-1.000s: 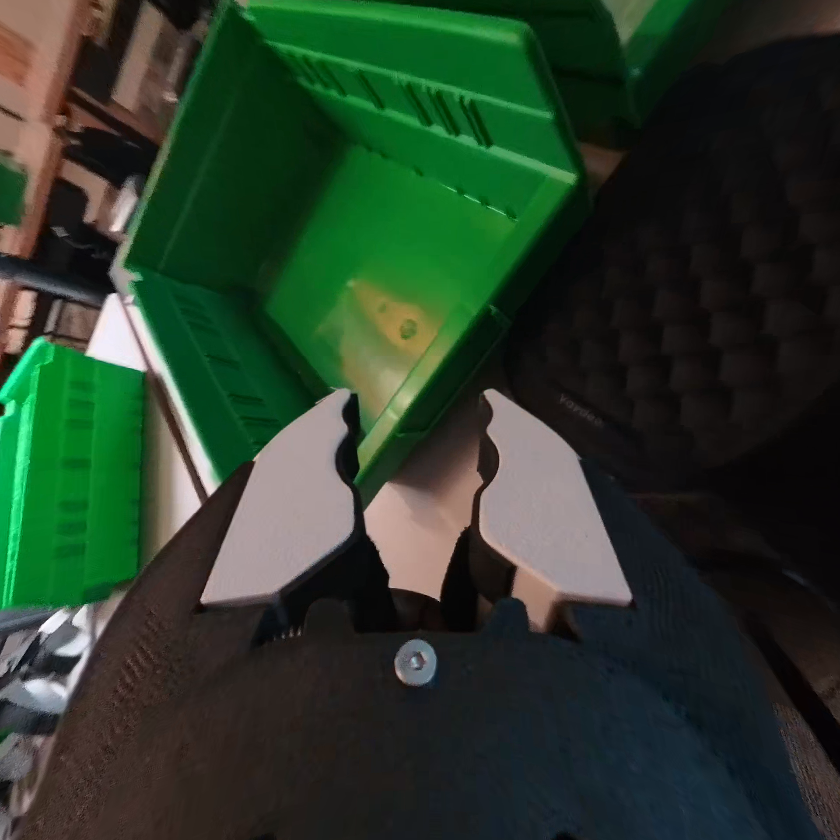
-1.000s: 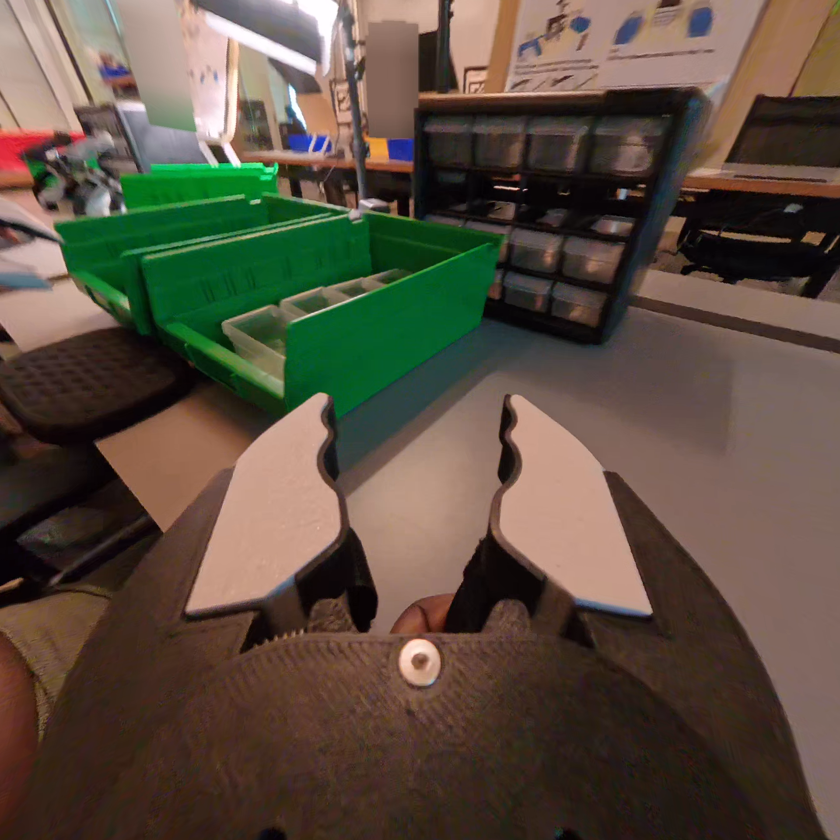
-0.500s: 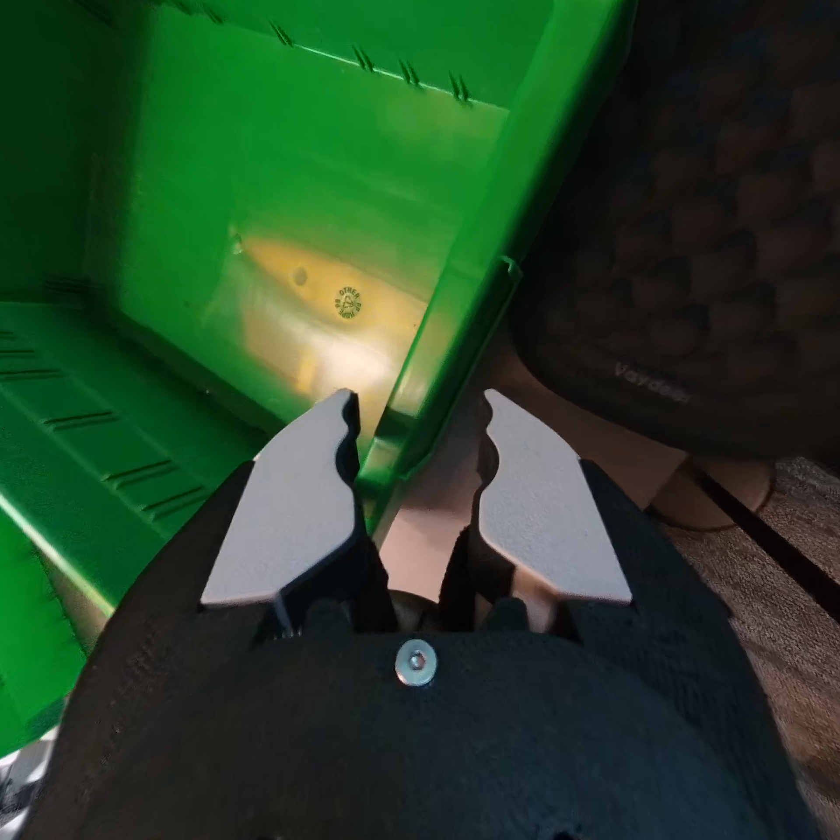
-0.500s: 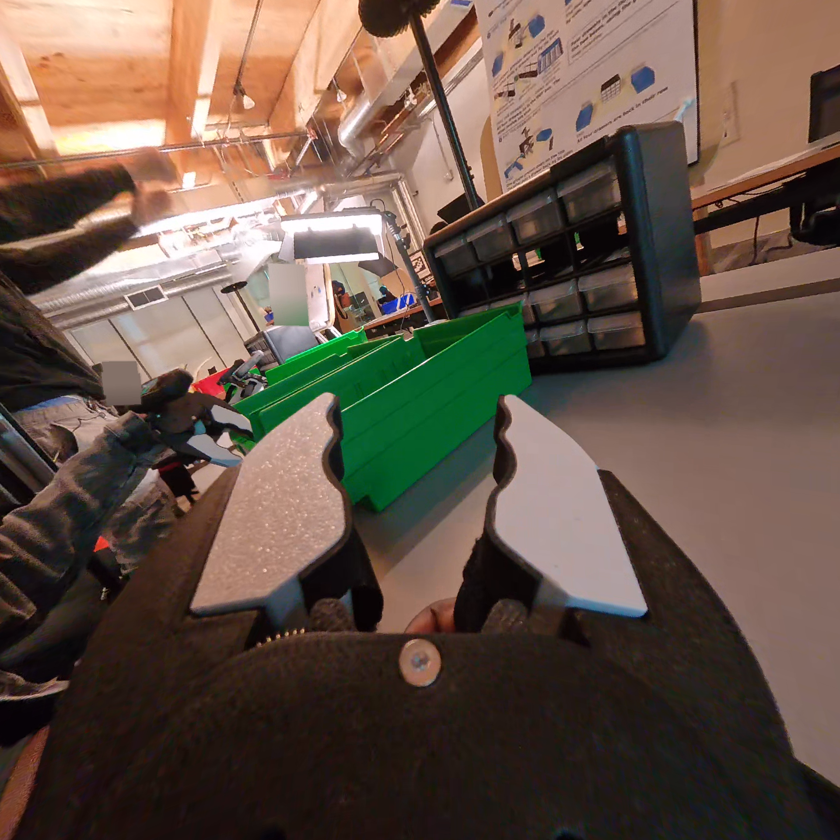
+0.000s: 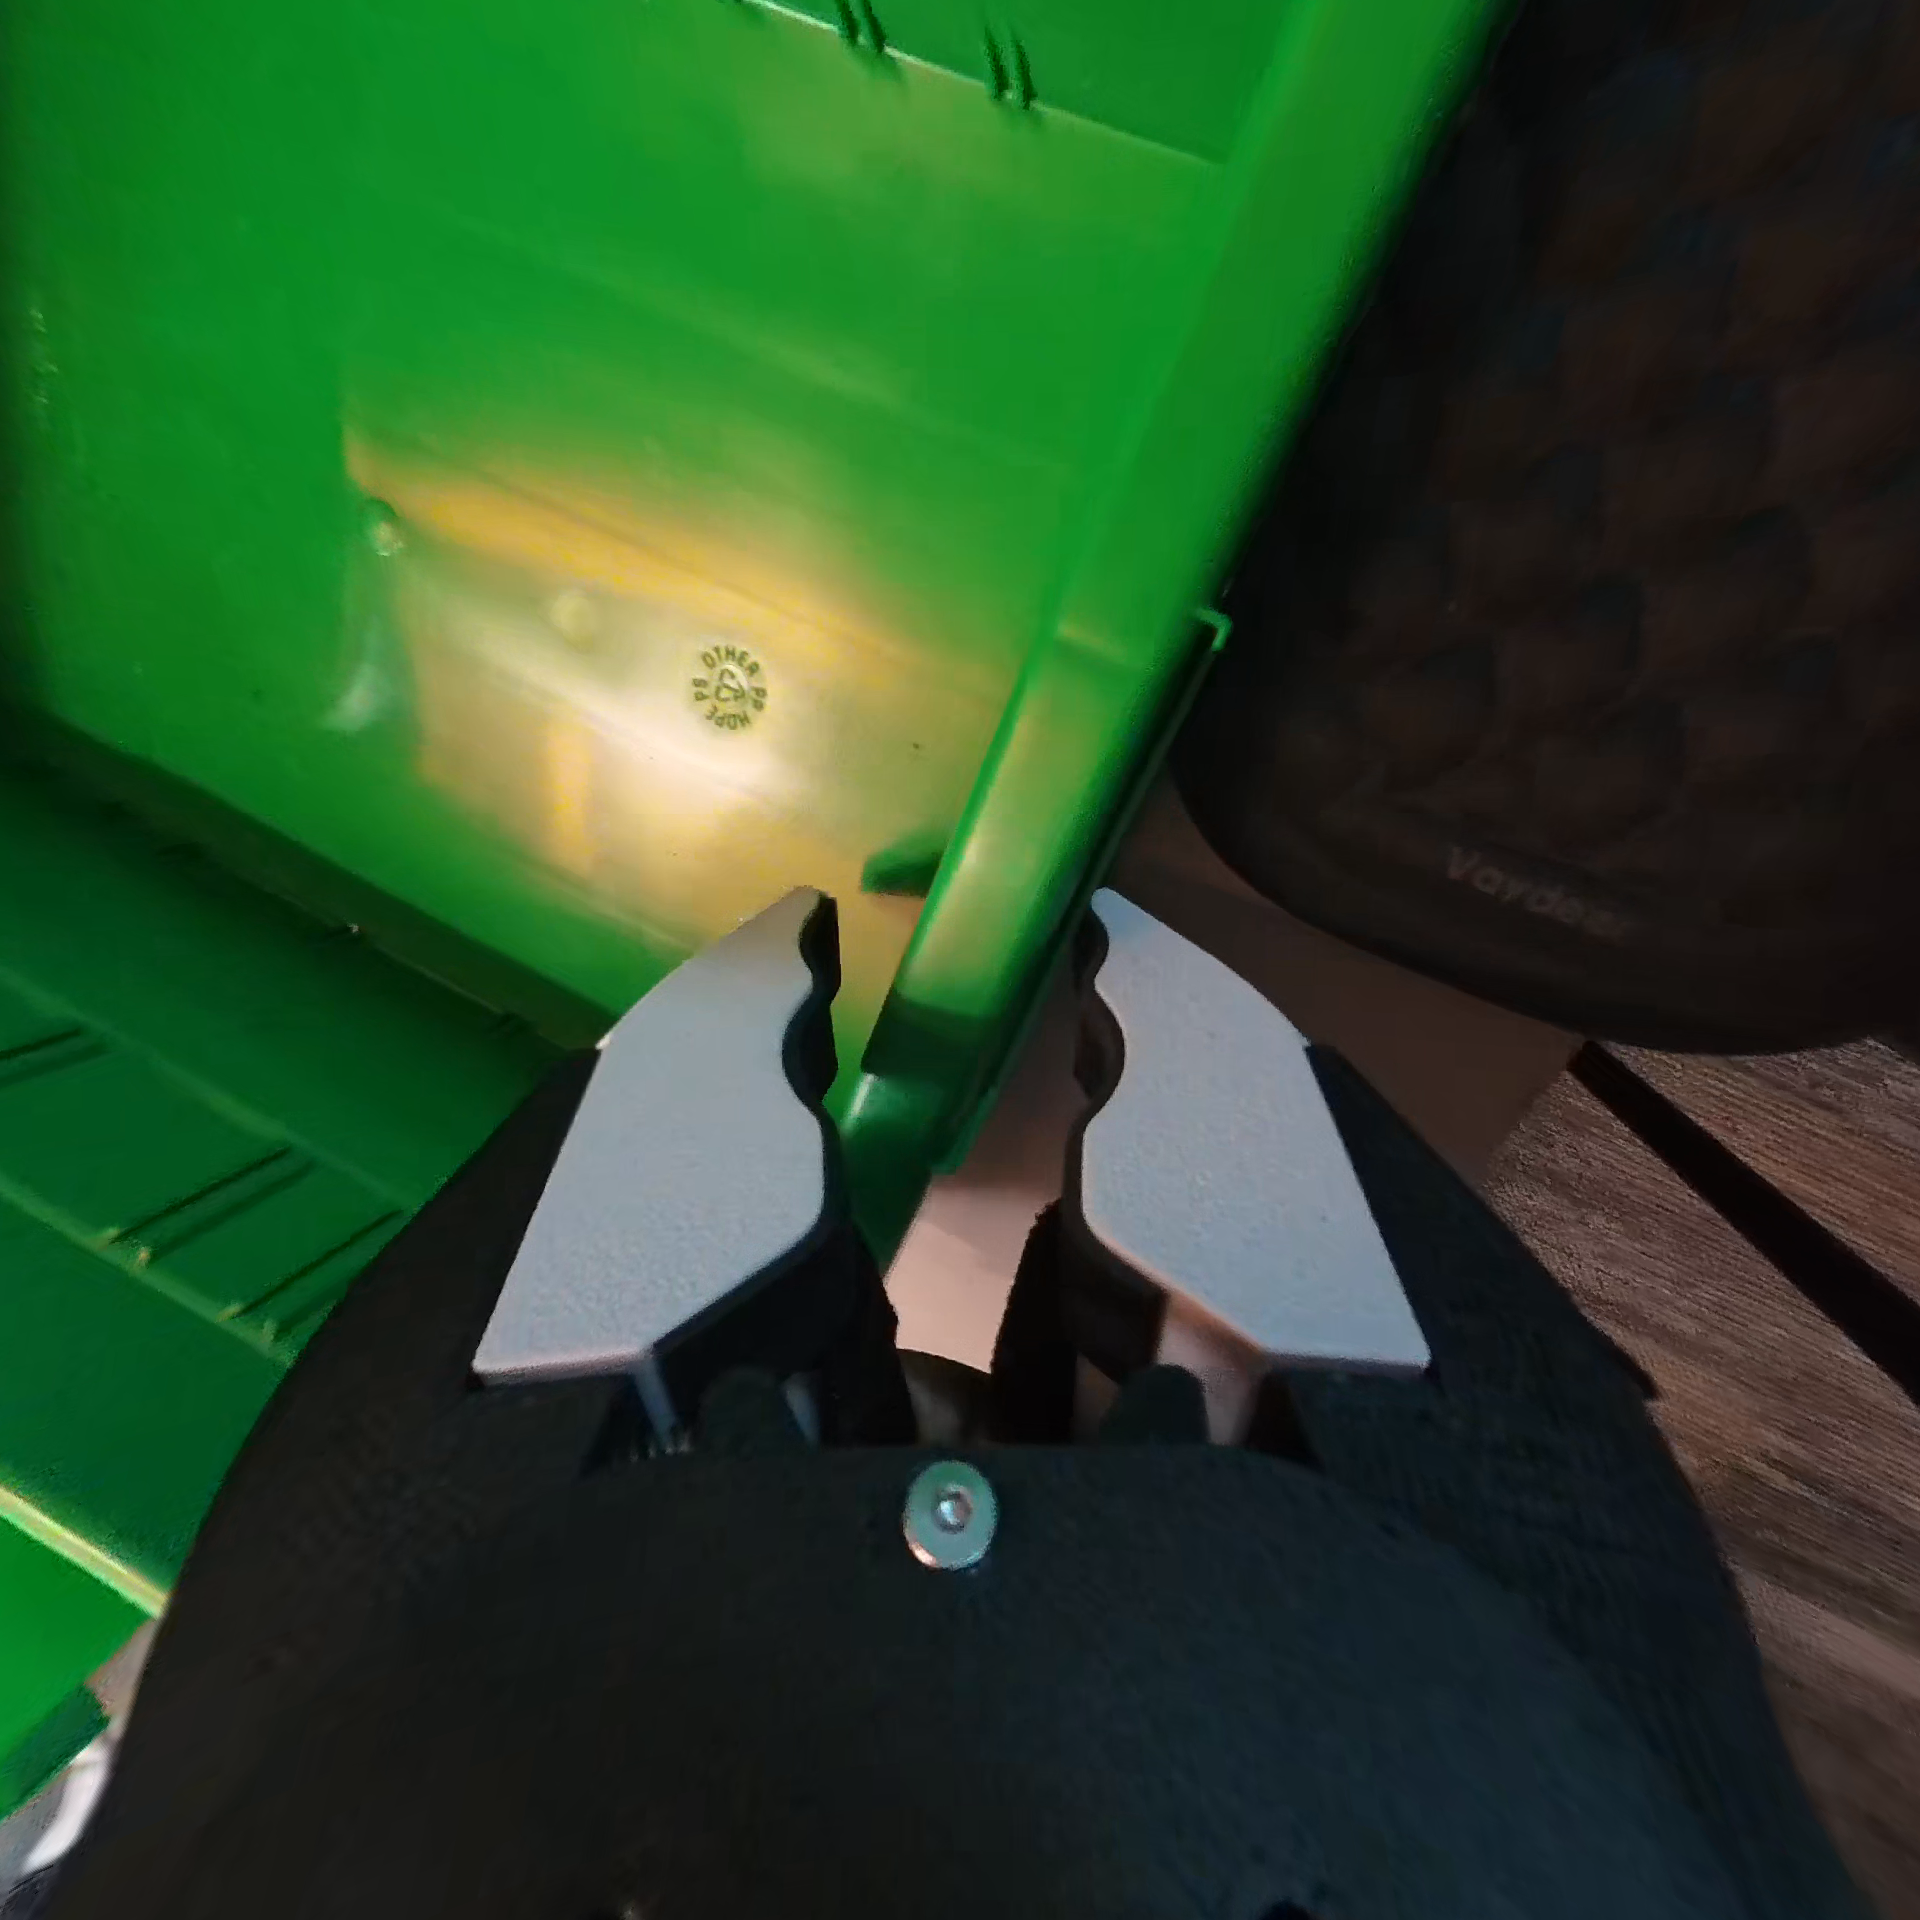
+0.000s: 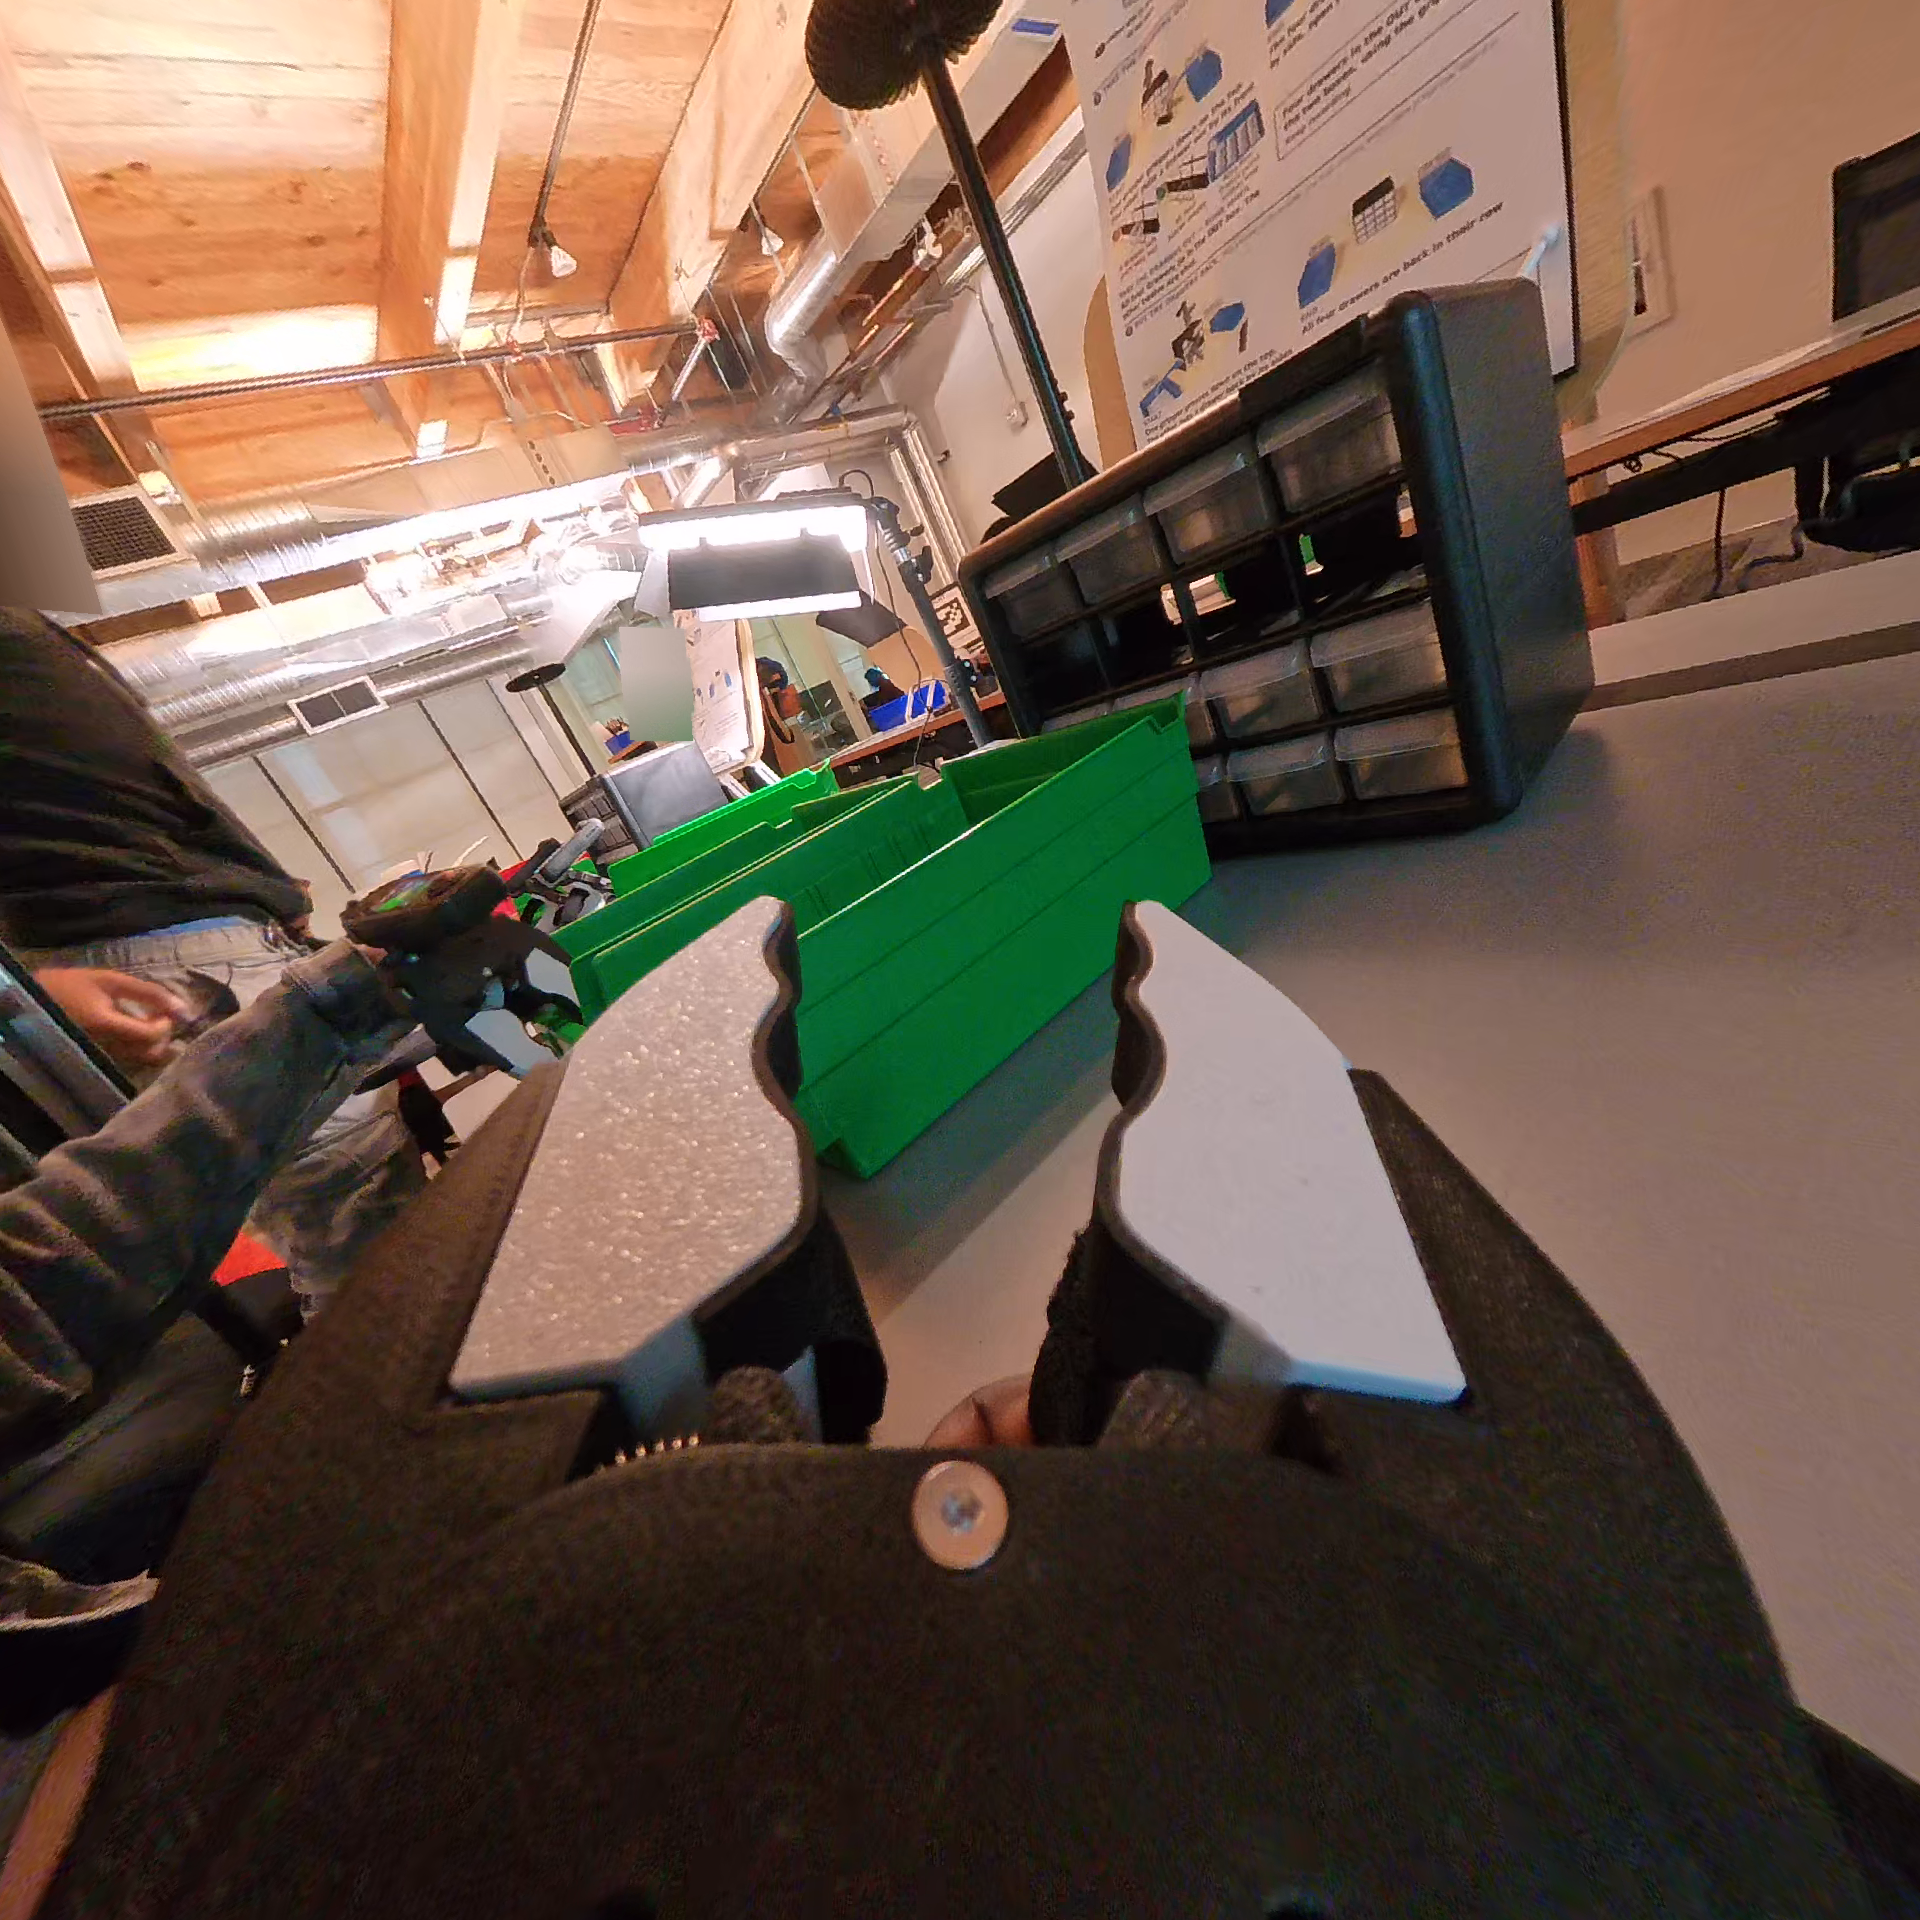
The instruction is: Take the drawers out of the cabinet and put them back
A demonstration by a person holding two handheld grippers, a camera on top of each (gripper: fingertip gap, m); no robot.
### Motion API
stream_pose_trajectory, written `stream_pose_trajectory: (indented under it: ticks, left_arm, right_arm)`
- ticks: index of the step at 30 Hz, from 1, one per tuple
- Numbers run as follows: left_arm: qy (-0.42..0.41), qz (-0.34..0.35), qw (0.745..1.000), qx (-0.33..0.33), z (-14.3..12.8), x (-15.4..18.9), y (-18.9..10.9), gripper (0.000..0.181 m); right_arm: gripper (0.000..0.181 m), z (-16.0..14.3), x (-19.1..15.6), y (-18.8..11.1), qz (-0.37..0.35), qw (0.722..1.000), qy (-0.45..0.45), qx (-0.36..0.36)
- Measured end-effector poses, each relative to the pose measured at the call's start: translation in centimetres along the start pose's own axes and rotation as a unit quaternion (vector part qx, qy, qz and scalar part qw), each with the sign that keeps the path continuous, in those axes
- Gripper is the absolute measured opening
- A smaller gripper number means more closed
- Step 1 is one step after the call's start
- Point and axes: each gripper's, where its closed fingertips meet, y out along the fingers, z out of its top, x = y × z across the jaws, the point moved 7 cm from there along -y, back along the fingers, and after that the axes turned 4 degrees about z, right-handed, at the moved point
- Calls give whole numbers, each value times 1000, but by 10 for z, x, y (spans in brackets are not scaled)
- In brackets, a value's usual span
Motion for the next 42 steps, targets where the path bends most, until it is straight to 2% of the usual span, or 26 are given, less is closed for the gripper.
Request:
stream_pose_trajectory:
  ticks: [1, 4, 8, 12, 17, 20, 23, 26, 30, 35, 36, 38, 42]
  left_arm:
    - [1, -5, 1000, -2, 0, 0, 0, 41]
    - [33, 26, 999, 10, 3, 4, 0, 37]
    - [110, 157, 980, 60, 7, 15, 0, 34]
    - [156, 266, 950, 55, 13, 28, -2, 31]
    - [163, 327, 930, 33, 20, 41, -10, 35]
    - [156, 371, 915, 42, 21, 45, -20, 37]
    - [149, 443, 883, 48, 27, 41, -42, 30]
    - [136, 448, 882, 55, 33, 36, -54, 29]
    - [135, 465, 874, 46, 37, 35, -52, 28]
    - [139, 546, 825, 40, 46, 33, -64, 25]
    - [135, 545, 826, 42, 47, 33, -64, 25]
    - [135, 514, 846, 37, 47, 37, -61, 26]
    - [101, 415, 902, 70, 39, 49, -54, 28]
  right_arm:
    - [58, 0, 0, 0, 0, 1000, -1, 0]
    - [57, 0, 0, 0, 0, 1000, -1, 2]
    - [56, 0, 0, -1, -2, 1000, 0, 4]
    - [55, 0, 1, -1, -3, 1000, 0, 4]
    - [55, 0, 1, 0, -5, 1000, 1, 0]
    - [55, 0, 2, 0, -5, 1000, 3, 0]
    - [54, 0, 2, 0, -4, 1000, 5, 0]
    - [54, 0, 1, 0, -4, 1000, 3, 1]
    - [54, 0, 1, -1, -3, 1000, 4, 3]
    - [54, 0, 2, -1, -3, 1000, 5, 4]
    - [54, 0, 1, -1, -3, 1000, 5, 4]
    - [54, 0, 2, -1, -4, 1000, 5, 4]
    - [53, 0, 2, -1, -4, 1000, 4, 3]
